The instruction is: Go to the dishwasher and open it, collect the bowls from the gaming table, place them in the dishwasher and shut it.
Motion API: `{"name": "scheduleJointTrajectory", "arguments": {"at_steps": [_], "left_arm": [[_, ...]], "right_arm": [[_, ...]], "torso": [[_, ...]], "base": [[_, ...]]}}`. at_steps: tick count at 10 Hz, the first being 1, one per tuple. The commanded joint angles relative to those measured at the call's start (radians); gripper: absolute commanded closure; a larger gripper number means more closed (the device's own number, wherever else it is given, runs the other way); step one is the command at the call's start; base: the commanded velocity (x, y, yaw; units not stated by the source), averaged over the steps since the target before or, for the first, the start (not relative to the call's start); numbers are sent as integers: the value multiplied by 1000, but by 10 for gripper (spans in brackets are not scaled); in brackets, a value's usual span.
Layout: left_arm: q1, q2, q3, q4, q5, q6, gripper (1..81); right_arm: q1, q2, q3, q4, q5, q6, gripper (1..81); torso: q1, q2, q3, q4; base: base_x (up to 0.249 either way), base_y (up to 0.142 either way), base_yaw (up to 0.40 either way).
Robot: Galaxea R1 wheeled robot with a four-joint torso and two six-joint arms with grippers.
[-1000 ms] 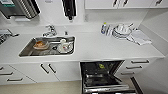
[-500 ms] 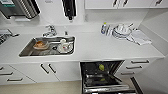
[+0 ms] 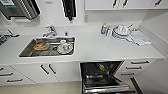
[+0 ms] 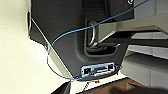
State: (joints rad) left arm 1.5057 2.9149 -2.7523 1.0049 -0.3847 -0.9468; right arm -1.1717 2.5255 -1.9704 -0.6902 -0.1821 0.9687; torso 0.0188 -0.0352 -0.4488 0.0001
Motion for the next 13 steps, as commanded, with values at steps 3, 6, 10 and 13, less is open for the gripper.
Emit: {"name": "scheduleJointTrajectory", "arguments": {"at_steps": [3, 6, 10, 13], "left_arm": [[12, -12, -7, -38, 41, 2, 10], [12, -11, -7, -40, 43, 3, 10], [12, -12, -9, -42, 43, 3, 10], [9, -14, -9, -55, 50, 3, 10]], "right_arm": [[-49, 107, -137, -77, 4, -5, 10], [-55, 117, -140, -77, 4, -8, 10], [-53, 123, -159, -71, 6, -7, 10], [-52, 143, -177, -72, 4, -7, 10]], "torso": [[102, -162, 0, 0], [166, -265, 1, 0], [253, -403, 2, 0], [318, -507, 2, 0]], "base": [[0, 0, 0], [0, 0, 0], [0, 0, 0], [0, 0, 0]]}}
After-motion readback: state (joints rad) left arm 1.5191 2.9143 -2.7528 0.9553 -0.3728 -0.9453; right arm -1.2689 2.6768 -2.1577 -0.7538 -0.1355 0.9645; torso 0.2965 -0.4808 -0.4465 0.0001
